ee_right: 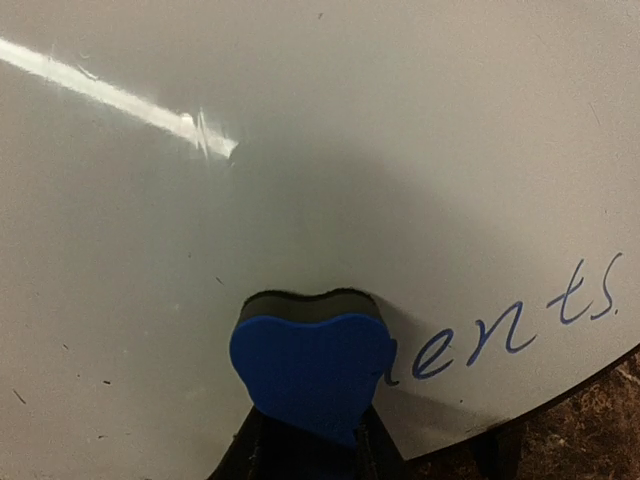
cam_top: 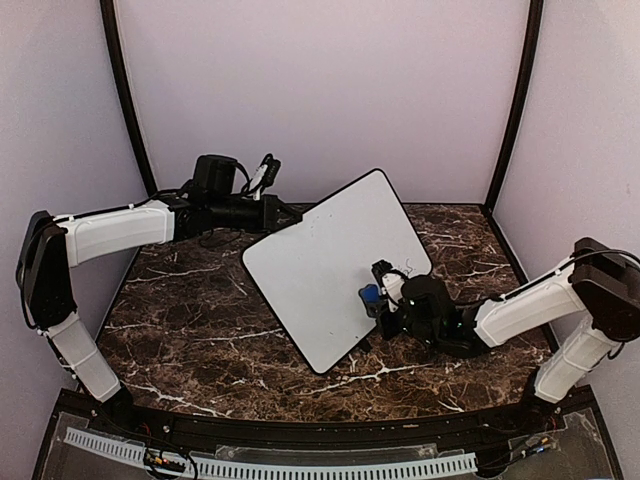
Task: Erase the whiteboard
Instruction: Erase the whiteboard at the center of the board.
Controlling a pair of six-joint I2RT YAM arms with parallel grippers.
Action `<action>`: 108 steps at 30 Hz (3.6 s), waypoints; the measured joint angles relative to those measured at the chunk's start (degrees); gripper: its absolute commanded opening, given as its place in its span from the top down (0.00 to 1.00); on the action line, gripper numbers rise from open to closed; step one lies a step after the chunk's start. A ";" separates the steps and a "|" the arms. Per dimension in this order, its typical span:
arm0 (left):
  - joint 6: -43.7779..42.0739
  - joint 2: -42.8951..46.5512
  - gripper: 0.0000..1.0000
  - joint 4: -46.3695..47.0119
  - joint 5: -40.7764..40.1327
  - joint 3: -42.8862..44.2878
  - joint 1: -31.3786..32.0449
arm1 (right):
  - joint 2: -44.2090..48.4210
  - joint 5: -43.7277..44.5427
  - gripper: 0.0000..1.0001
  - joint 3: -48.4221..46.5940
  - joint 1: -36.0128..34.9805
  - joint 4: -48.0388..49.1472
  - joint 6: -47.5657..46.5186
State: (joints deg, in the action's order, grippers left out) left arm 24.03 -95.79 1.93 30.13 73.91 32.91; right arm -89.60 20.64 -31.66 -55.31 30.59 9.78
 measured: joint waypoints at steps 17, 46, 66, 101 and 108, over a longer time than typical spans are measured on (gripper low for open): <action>0.17 0.00 1.00 -0.15 -0.61 0.13 0.00 | -1.75 1.20 0.77 -7.76 0.92 -4.02 -3.10; 0.42 0.00 1.00 -0.31 -0.96 0.20 0.00 | -1.53 1.25 0.77 -5.01 1.88 -4.94 -2.05; 0.33 0.00 1.00 -0.07 -0.42 0.22 0.00 | 1.01 0.17 0.78 3.32 2.51 -3.17 -0.28; 0.39 0.00 1.00 -0.20 -0.66 0.22 0.00 | 0.07 -0.42 0.78 1.11 5.14 -2.60 0.39; 0.59 0.00 1.00 -0.31 -1.01 0.22 0.00 | -2.05 1.64 0.78 -7.10 5.77 -3.93 -2.10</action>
State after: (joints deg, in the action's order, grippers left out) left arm 24.62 -95.79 1.63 29.12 74.13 32.91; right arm -91.66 22.28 -38.76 -49.54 26.65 7.68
